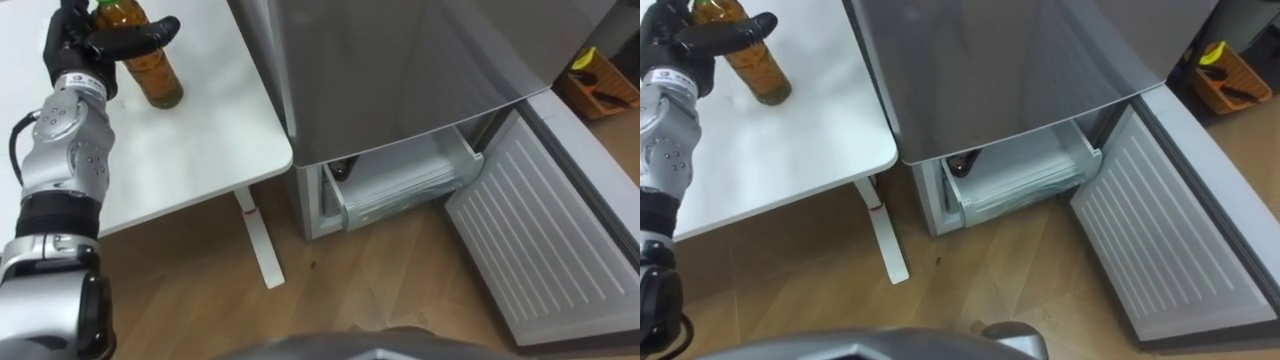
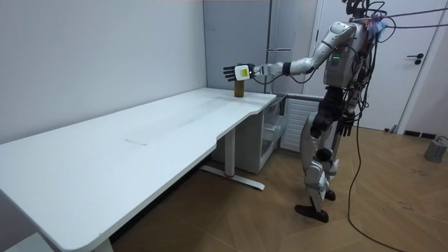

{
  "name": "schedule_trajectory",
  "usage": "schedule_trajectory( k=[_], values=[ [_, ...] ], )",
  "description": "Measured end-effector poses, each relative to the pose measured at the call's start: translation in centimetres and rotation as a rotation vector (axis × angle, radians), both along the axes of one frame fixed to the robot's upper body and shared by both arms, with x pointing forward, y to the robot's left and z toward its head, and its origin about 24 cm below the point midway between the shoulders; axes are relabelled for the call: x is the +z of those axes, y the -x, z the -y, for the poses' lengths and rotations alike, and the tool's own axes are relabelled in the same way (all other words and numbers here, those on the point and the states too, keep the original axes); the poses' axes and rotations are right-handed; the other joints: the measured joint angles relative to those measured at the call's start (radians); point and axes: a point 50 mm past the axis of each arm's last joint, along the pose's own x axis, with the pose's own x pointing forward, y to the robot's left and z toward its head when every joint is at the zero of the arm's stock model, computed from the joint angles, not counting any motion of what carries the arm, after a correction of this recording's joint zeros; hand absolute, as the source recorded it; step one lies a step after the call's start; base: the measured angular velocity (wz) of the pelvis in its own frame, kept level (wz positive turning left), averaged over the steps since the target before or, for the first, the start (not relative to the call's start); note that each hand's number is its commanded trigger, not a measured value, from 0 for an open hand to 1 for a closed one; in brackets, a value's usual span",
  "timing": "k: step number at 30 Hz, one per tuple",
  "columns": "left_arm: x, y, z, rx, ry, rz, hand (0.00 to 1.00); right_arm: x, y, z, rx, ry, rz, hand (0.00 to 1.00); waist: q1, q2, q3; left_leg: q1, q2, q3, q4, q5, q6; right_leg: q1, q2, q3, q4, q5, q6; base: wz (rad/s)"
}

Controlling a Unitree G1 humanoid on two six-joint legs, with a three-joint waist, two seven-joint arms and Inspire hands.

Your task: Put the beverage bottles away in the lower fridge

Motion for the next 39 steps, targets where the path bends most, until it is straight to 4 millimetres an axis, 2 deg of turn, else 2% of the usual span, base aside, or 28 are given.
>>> schedule_trajectory(
  k=[6, 10, 18, 34, 39],
  values=[
    [-0.3, 0.0, 0.1, -0.004, -0.007, -0.015, 1.00, 0.0, -0.1, 0.0, 0.001, 0.002, 0.002, 0.00, -0.001, 0.015, 0.0096, 0.001, 0.001, -0.001, -0.003, 0.000, 0.000, 0.000, 0.001, -0.001, 0.003, 0.000, 0.000, 0.00],
    [-1.0, 0.1, 0.4, -0.018, -0.004, -0.059, 1.00, 0.0, -0.1, 0.0, 0.001, 0.001, 0.003, 0.00, -0.001, 0.012, 0.0108, -0.001, 0.001, 0.000, -0.004, 0.000, 0.000, -0.003, 0.001, 0.000, 0.003, 0.000, 0.000, 0.00],
    [-1.4, 0.2, 0.4, -0.032, 0.000, -0.073, 1.00, 0.0, -0.1, 0.0, 0.002, 0.000, 0.006, 0.00, -0.020, -0.002, 0.0027, 0.002, 0.001, 0.001, -0.004, 0.000, 0.000, -0.004, 0.001, 0.000, 0.003, 0.000, 0.000, 0.00],
    [-2.0, 0.3, 0.6, -0.051, 0.039, -0.087, 1.00, 0.0, -0.4, 0.1, -0.011, 0.010, 0.010, 0.00, -0.019, -0.012, 0.0053, 0.016, 0.001, 0.001, -0.010, 0.000, 0.000, 0.011, 0.003, 0.010, -0.005, 0.000, 0.000, 0.00],
    [-2.0, 0.1, 1.1, -0.065, 0.045, -0.079, 1.00, 0.0, -1.0, 0.0, 0.021, 0.022, 0.020, 0.00, -0.023, -0.010, 0.0041, 0.014, 0.001, -0.002, -0.011, 0.000, 0.000, 0.016, 0.002, -0.002, -0.014, 0.000, -0.001, 0.03]
  ],
)
